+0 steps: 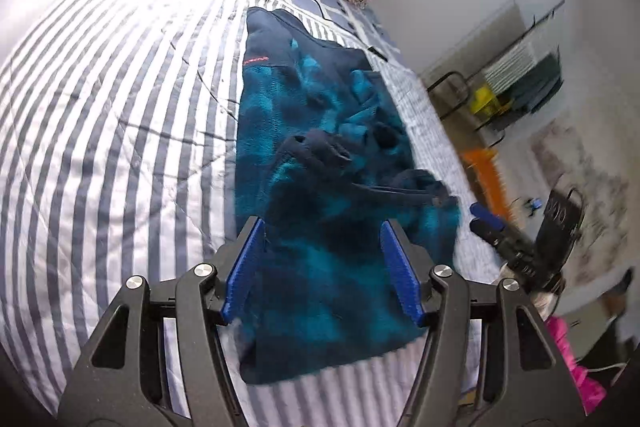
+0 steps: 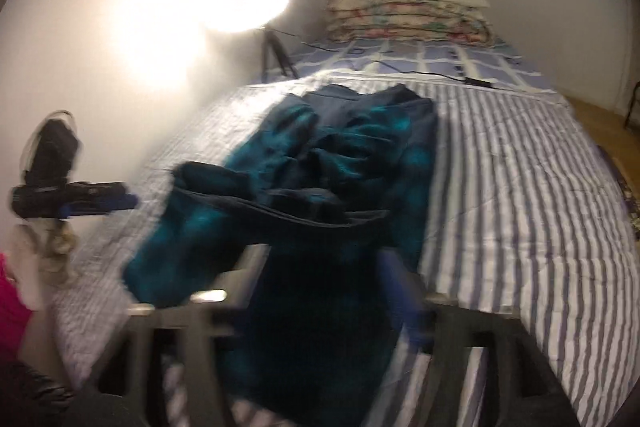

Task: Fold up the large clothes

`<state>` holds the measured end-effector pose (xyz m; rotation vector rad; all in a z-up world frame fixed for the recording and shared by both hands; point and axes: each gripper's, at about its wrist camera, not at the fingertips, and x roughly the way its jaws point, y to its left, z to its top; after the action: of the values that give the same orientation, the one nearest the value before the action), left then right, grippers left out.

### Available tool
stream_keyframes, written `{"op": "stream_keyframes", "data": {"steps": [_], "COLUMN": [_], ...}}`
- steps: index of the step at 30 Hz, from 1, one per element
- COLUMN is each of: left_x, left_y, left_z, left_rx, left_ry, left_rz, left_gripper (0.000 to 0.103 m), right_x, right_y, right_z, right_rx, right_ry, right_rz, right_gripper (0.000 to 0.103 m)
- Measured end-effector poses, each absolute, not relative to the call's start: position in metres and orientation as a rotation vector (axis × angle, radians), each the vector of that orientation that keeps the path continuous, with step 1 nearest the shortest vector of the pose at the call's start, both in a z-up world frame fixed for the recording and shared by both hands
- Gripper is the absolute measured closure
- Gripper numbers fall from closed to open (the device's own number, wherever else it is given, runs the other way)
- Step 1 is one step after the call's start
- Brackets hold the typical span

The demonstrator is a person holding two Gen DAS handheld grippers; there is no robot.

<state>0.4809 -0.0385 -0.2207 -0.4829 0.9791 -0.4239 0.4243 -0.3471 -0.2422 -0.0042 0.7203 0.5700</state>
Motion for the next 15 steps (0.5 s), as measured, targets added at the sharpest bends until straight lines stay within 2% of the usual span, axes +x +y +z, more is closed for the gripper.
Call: {"op": "stream_keyframes", "data": {"steps": [3,4,6,7,8,9,10,11,15], "left_x": [0.495,0.500,0.507,0.509,0.512,0.515,0.517,0.519,0.522], "left_y": [-0.046,-0.049,-0.057,-0.060,-0.063,-0.065,-0.067,-0.068,-0.061], "left_z": [-0.235,-0.240,-0.246,-0.249,-0.253,-0.256,-0.258,-0.259,-0.252], "left_rx": [-0.448,-0.440,-0.415,-0.402,-0.385,-0.376,-0.369,-0.363,-0.369], "left_ry": [0.988,0.995,1.002,1.003,1.004,1.008,1.014,1.016,0.962], "left_rz": [-0.426,-0.435,-0.441,-0.443,-0.443,-0.440,-0.438,-0.437,-0.425], "left_gripper": [0.043,0.048,0.050,0.051,0.056,0.061,0.074,0.082,0.088], "right_x": [0.447,0.451,0.459,0.462,0.464,0.465,0.464,0.463,0.449], "right_y": [-0.353,-0.354,-0.348,-0.346,-0.342,-0.342,-0.342,-0.342,-0.350], "right_z": [-0.261,-0.266,-0.275,-0.279,-0.282,-0.285,-0.286,-0.284,-0.263], "right_rx": [0.087,0.103,0.100,0.089,0.080,0.079,0.084,0.091,0.059], "right_ry": [0.793,0.805,0.823,0.835,0.844,0.860,0.861,0.855,0.800], "right_rz": [0.574,0.586,0.588,0.592,0.593,0.602,0.609,0.609,0.548], "right_gripper": [0.026,0.031,0.039,0.049,0.063,0.069,0.080,0.088,0.094]}}
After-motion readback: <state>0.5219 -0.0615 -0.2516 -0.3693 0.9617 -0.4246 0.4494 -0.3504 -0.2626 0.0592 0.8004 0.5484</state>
